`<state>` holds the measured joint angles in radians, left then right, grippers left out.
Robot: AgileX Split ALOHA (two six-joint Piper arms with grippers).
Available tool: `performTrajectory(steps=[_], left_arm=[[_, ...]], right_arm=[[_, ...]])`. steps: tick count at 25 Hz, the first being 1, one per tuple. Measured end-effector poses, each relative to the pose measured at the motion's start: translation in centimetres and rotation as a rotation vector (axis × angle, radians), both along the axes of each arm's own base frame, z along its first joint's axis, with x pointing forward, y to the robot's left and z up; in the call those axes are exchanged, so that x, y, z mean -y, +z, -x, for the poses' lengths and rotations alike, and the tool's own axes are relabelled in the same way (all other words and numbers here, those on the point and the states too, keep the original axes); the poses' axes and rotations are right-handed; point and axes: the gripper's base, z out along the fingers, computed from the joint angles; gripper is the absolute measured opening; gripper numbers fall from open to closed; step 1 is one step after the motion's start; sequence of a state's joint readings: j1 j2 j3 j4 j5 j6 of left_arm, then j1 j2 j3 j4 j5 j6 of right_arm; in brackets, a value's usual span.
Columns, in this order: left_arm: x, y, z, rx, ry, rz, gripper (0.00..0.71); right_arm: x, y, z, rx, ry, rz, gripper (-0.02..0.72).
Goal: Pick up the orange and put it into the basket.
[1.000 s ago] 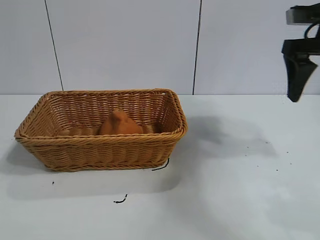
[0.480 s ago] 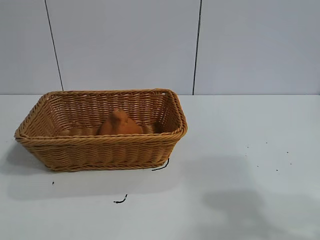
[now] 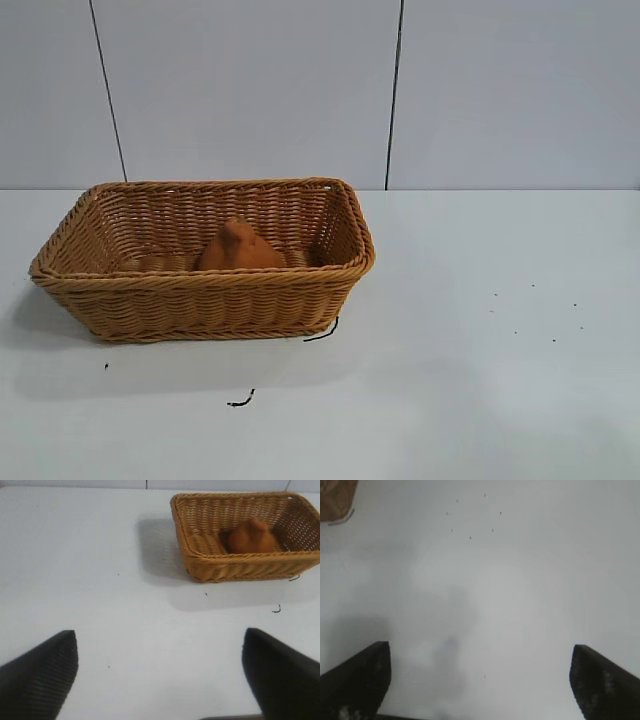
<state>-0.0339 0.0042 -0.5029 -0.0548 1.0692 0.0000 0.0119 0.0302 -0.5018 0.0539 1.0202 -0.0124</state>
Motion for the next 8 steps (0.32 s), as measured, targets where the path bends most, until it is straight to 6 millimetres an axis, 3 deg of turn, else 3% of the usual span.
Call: performTrajectory(steps=[8], left_arm=[[0.00,0.00,0.00,0.000,0.000,0.000,0.639]], right_arm=[[0.00,-0.11,0.50,0.028,0.001,-0.001,0.695]])
